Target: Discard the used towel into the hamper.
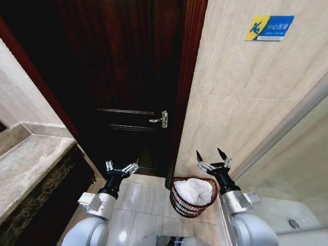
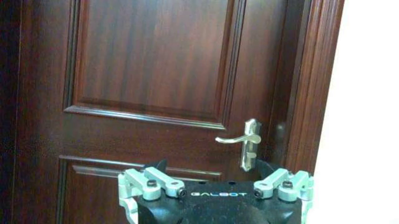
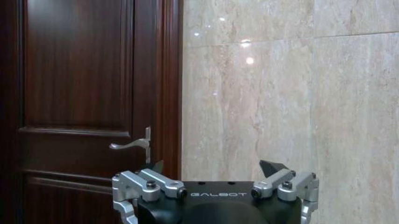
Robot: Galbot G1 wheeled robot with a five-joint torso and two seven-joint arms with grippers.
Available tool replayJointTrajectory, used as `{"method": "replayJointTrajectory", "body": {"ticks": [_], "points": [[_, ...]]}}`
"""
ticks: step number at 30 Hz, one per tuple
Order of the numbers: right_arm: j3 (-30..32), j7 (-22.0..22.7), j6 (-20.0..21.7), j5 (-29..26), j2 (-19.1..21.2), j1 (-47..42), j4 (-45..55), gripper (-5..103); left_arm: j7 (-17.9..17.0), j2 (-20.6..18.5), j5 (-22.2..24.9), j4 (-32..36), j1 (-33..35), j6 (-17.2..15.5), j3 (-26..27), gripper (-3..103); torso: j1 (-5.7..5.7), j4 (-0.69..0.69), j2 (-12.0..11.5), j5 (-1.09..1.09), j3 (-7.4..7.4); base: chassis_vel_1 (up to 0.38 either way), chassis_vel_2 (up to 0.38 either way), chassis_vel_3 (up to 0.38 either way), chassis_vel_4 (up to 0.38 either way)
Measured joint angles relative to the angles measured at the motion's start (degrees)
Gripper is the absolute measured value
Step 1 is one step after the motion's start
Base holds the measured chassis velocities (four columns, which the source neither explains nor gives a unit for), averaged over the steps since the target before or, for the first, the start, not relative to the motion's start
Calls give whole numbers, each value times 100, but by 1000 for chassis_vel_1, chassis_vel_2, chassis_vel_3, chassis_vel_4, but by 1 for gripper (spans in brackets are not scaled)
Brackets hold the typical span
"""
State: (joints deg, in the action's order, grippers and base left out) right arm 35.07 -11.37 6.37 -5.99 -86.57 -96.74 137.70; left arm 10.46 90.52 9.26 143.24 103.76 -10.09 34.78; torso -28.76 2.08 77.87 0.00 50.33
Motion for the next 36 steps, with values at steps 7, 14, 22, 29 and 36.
{"method": "replayJointTrajectory", "body": {"ticks": [7, 14, 22, 29, 36], "points": [[2, 2, 0, 0, 1, 2, -3, 100, 0, 0, 0, 0, 0, 0, 0, 97, 0, 0, 0, 0, 0, 0, 0, 0, 0], [2, 4, -1, 0, 1, 3, -5, 100, 0, 0, 0, 0, 0, 0, 0, 97, 0, 0, 0, 0, 0, 0, 0, 0, 0], [2, 5, -2, -2, 2, 3, -9, 100, 0, 0, 0, 0, 0, 0, 0, 97, 0, 0, 0, 0, 0, -27, -27, -24, -28], [3, 5, -2, -2, 2, 3, -10, 100, 0, 0, 0, 0, 0, 0, 0, 97, 0, -2, 0, 1, 0, -62, -68, -57, -67], [3, 5, -3, -2, 2, 4, -11, 100, 0, 0, 0, 0, 0, 0, 0, 97, 0, 0, 0, 0, 0, 0, 0, 0, 0]]}}
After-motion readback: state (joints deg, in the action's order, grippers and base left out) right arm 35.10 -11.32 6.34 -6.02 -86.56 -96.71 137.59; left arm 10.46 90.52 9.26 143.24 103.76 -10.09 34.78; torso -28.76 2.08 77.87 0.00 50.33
